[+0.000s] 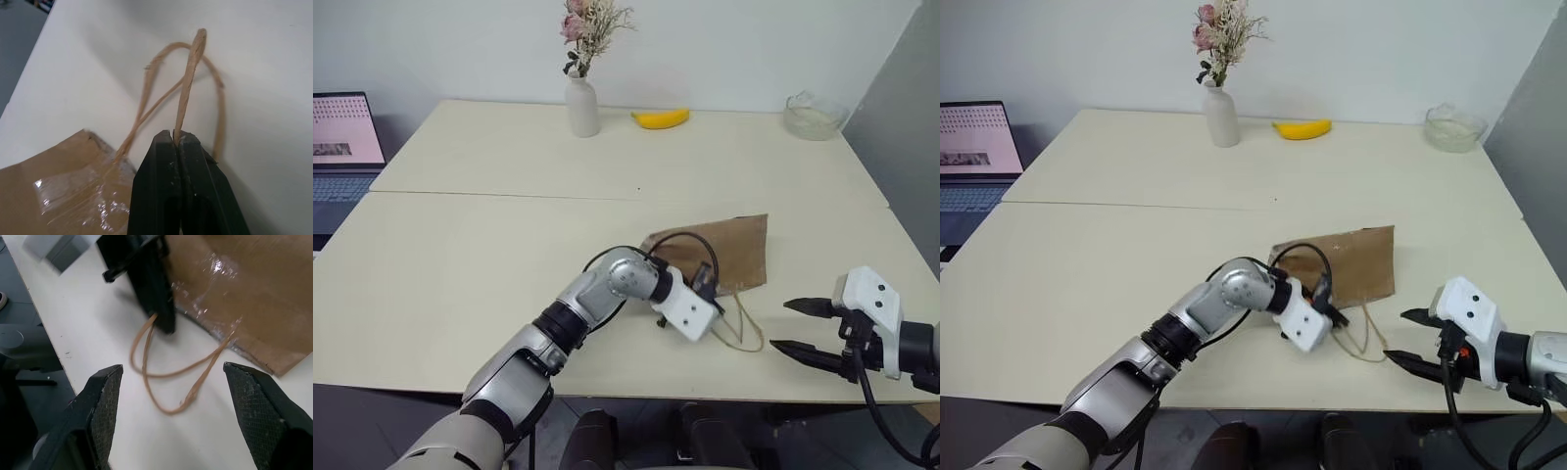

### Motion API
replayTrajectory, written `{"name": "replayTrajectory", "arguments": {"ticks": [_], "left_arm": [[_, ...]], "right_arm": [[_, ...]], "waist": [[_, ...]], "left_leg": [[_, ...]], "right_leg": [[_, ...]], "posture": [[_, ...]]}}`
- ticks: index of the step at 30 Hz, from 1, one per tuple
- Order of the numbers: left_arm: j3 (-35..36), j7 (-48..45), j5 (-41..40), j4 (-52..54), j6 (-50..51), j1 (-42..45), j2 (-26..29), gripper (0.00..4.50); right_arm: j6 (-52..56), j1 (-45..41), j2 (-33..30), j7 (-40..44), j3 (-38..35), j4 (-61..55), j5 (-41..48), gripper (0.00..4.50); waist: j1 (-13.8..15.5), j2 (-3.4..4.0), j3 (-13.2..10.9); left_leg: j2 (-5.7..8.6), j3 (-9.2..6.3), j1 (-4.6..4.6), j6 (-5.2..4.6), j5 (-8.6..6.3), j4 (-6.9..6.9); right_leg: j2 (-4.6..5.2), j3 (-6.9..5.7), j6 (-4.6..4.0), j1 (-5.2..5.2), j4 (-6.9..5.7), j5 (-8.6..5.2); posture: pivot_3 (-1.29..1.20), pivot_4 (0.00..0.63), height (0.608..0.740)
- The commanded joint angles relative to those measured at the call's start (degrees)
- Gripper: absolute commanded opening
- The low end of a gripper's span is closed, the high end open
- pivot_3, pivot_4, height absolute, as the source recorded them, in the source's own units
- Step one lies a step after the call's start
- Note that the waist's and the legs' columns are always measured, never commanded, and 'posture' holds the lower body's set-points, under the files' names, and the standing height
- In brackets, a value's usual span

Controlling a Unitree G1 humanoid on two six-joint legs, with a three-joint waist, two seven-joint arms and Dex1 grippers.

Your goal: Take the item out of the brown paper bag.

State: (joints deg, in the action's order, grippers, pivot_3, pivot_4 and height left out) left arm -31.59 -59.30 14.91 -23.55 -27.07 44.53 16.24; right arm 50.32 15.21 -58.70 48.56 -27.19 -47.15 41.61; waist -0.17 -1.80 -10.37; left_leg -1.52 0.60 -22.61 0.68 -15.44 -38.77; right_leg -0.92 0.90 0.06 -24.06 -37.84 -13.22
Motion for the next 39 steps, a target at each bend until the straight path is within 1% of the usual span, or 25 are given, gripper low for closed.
{"name": "replayTrajectory", "arguments": {"ticks": [1,2,5,8,11,14,20,23,24,30,31,39], "left_arm": [[5.76,1.07,-5.60,2.81,6.50,0.94,-0.09,0.02],[6.56,0.90,-6.37,3.44,7.90,0.86,-0.09,0.02],[7.60,0.46,-7.25,5.64,10.40,0.03,0.79,0.02],[7.95,0.32,-8.35,7.94,13.06,-1.16,0.84,0.02],[8.28,0.49,-9.12,10.10,15.70,-2.01,0.82,0.02],[8.29,0.71,-8.94,11.18,16.86,-2.29,1.29,0.02],[8.97,1.25,-9.15,12.48,18.99,-2.27,1.83,0.02],[9.27,1.59,-9.43,12.74,20.04,-2.11,1.91,0.00],[9.43,1.77,-9.62,12.89,20.58,-2.03,1.90,0.00],[12.07,3.41,-12.16,14.45,26.99,-0.98,0.83,0.00],[12.72,4.02,-12.68,14.79,28.46,-0.71,0.43,0.00],[20.35,11.72,-17.40,14.73,40.41,5.75,-3.20,0.00]], "right_arm": [[-1.19,-0.79,1.04,-1.87,2.89,-2.43,-0.44,3.46],[-1.17,-1.22,1.48,-2.61,4.01,-2.64,-0.59,3.46],[-1.11,-4.81,4.91,-7.38,10.72,-1.71,-2.02,3.46],[-0.78,-8.10,7.59,-9.74,17.04,-0.86,-3.44,3.46],[-1.02,-12.80,12.13,-13.92,25.64,2.59,-7.74,3.46],[-2.34,-17.02,16.88,-16.38,33.51,7.21,-12.44,3.46],[-4.84,-20.09,23.55,-19.85,39.73,14.31,-18.78,3.46],[-6.25,-21.28,25.54,-22.24,41.34,17.80,-22.89,2.84],[-6.39,-21.45,26.22,-22.66,41.63,18.43,-23.62,2.54],[-6.24,-19.53,27.73,-23.68,44.89,18.72,-27.53,0.28],[-6.32,-19.17,27.78,-23.96,45.20,18.87,-28.21,0.05],[-6.62,-17.06,27.51,-24.80,47.96,19.63,-32.78,0.05]], "waist": [[-0.01,0.00,0.00],[-0.01,0.00,0.00],[-0.08,-0.01,0.00],[-0.08,0.02,0.01],[-0.14,0.00,0.01],[-0.17,0.01,0.02],[-0.13,0.02,0.02],[-0.13,0.02,0.02],[-0.14,0.02,0.02],[-0.16,0.03,0.03],[-0.16,0.03,0.04],[-0.18,-0.02,0.07]], "left_leg": [[0.00,0.00,0.01,0.00,0.00,0.00],[0.00,-0.02,0.00,0.00,0.00,0.00],[0.01,-0.01,0.00,0.00,0.00,0.00],[0.02,-0.01,0.01,0.00,0.00,0.00],[0.00,-0.01,-0.01,0.00,0.00,0.00],[0.01,-0.01,0.01,0.00,0.00,-0.01],[0.02,0.00,-0.02,0.00,0.00,0.00],[0.01,0.01,0.00,0.00,0.00,0.00],[0.01,0.01,0.00,0.00,0.00,-0.01],[-0.03,-0.02,0.02,0.00,0.00,0.00],[-0.03,-0.02,0.02,0.00,0.00,0.00],[0.00,-0.02,0.09,0.00,0.00,-0.02]], "right_leg": [[0.00,0.00,0.00,0.00,-0.01,0.00],[0.00,-0.02,0.00,0.00,-0.01,0.00],[0.00,-0.01,0.00,0.00,0.00,0.00],[0.01,0.00,0.00,-0.01,0.00,0.00],[0.00,0.01,0.00,-0.02,-0.01,0.00],[0.00,0.02,-0.01,-0.03,-0.04,0.00],[0.01,0.03,-0.01,-0.06,-0.04,0.00],[0.00,0.04,-0.01,-0.06,-0.06,0.00],[0.00,0.03,-0.01,-0.06,-0.06,0.00],[-0.02,0.01,-0.01,-0.06,-0.10,0.00],[-0.01,0.01,-0.01,-0.06,-0.10,0.00],[-0.01,0.02,-0.01,-0.01,-0.12,0.00]], "posture": [[0.00,0.150,0.740],[0.00,0.150,0.740],[0.00,0.150,0.740],[0.00,0.150,0.740],[0.00,0.150,0.740],[0.00,0.150,0.740],[0.00,0.150,0.740],[0.00,0.150,0.740],[0.00,0.150,0.740],[0.00,0.150,0.740],[0.00,0.150,0.740],[0.00,0.150,0.740]]}}
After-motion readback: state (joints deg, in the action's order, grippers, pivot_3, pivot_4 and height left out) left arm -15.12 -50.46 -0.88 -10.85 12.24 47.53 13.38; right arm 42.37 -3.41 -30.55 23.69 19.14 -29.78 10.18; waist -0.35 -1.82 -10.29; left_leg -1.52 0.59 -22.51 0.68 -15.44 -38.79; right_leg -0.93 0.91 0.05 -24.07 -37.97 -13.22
